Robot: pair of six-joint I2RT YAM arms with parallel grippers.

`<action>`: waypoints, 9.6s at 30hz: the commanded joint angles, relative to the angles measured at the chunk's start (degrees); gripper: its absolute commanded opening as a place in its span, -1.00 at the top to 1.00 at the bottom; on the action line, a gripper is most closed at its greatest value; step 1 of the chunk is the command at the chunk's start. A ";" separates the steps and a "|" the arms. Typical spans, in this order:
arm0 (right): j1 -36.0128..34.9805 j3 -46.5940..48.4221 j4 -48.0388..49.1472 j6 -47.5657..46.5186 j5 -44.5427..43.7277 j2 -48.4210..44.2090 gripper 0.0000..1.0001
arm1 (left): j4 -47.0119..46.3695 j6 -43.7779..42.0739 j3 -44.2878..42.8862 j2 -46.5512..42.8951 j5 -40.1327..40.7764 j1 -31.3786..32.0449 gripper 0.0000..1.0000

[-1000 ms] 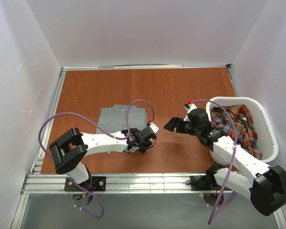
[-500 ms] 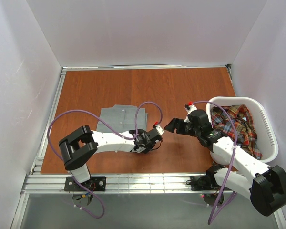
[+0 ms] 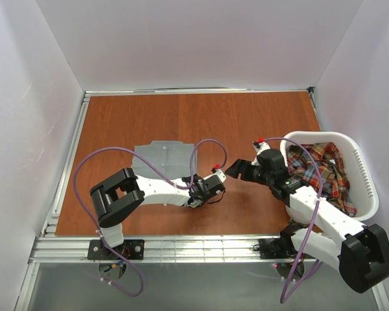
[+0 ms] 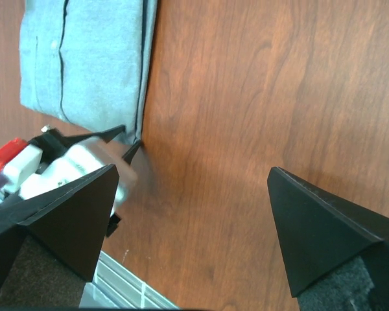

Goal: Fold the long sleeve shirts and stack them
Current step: Fold the shirt

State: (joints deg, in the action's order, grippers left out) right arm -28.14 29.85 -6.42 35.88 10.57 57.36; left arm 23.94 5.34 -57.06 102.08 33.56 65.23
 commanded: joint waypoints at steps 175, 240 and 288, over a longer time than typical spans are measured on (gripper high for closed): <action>-34.79 56.64 -9.05 -23.31 -18.65 55.66 -0.15 | -23.41 50.47 34.82 -29.31 -45.86 -53.02 -0.08; -41.21 51.03 -2.29 -26.38 -23.93 53.20 0.97 | -36.95 50.20 43.26 -27.90 -49.91 -53.02 1.00; -17.13 18.76 -5.54 -12.42 -2.58 27.89 -0.08 | -9.36 44.14 29.90 -36.51 -39.04 -47.13 1.00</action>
State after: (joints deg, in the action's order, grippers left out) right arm -45.87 49.91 -12.88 21.34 4.51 84.84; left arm 14.02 50.70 -26.20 68.34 -10.81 17.91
